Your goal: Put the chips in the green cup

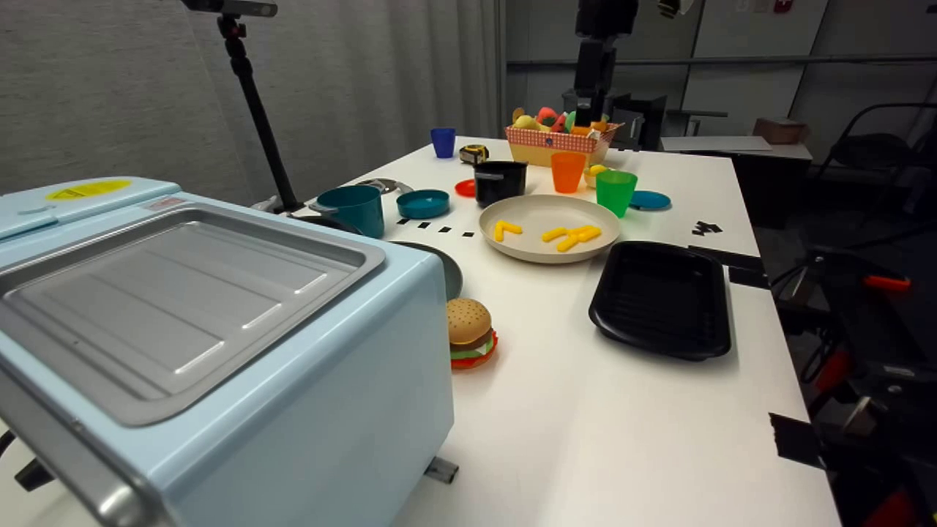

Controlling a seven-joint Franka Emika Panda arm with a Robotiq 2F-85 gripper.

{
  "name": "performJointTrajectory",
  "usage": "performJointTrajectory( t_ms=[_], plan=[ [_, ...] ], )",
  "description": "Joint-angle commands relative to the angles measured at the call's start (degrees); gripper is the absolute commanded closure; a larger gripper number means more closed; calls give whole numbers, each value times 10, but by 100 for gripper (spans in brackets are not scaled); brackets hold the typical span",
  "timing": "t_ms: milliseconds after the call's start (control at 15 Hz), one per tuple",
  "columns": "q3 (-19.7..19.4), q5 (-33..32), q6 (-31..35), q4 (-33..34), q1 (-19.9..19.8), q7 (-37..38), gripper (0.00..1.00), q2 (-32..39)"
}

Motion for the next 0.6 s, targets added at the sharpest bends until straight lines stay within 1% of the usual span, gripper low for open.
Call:
performJointTrajectory(
  t_ms=[0, 267, 533],
  plan=[
    [18, -5, -1, 4, -17, 3, 0, 3],
    [18, -6, -1, 8, -18, 2, 0, 6],
    [26, -18, -17, 30, -27, -39, 0, 27]
  ],
)
